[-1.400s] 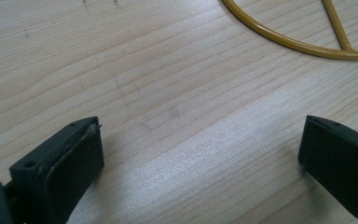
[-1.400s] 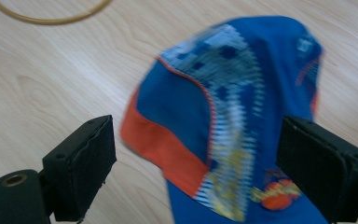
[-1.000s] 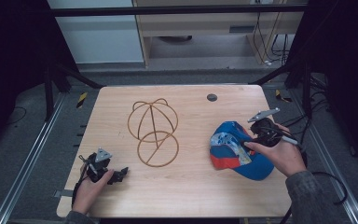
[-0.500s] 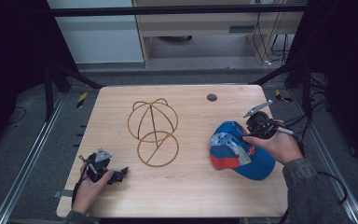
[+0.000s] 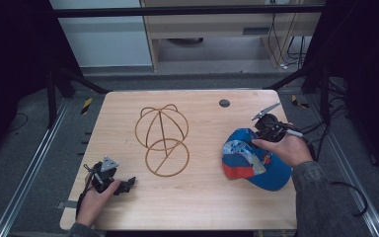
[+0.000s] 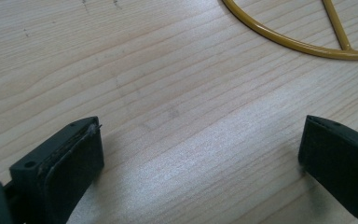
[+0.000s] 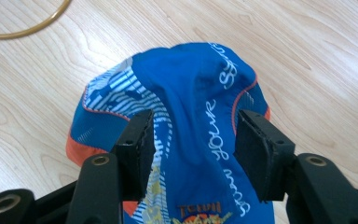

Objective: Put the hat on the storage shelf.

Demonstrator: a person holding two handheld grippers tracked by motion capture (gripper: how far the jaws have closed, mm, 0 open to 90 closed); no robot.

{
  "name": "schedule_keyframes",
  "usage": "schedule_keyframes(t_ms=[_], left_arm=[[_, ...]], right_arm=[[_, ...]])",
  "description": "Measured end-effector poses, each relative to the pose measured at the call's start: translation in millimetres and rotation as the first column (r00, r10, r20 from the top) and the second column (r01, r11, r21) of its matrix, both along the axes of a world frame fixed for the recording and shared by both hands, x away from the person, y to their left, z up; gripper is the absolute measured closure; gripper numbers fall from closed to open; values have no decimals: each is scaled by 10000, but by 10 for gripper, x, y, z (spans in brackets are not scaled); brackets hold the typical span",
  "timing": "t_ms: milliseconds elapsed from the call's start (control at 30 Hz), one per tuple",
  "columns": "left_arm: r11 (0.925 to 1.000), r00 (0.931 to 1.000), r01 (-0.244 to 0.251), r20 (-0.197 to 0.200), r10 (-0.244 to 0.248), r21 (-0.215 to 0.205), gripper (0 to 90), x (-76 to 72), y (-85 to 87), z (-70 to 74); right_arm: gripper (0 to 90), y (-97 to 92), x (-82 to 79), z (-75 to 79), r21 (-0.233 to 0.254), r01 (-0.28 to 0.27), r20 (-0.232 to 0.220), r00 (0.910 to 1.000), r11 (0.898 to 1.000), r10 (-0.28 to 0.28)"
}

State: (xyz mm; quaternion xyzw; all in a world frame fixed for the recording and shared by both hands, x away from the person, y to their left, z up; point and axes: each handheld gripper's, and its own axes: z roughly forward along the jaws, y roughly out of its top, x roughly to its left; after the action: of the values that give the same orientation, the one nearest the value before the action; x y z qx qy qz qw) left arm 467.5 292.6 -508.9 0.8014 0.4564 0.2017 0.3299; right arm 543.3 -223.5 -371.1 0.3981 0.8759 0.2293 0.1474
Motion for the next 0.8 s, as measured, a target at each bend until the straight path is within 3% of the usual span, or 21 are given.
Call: schedule_keyframes(t_ms=[333,800], left_arm=[[10000,10000,0,0,0,-1,0,0,0,0],[10000,10000,5,2,-5,0,0,0,0,0]], right_arm=[[536,115,84,-73,-236,-201,-388,9991,9995,191],[662,132,153,-147,-349,-331,-684,9972,9988,307]])
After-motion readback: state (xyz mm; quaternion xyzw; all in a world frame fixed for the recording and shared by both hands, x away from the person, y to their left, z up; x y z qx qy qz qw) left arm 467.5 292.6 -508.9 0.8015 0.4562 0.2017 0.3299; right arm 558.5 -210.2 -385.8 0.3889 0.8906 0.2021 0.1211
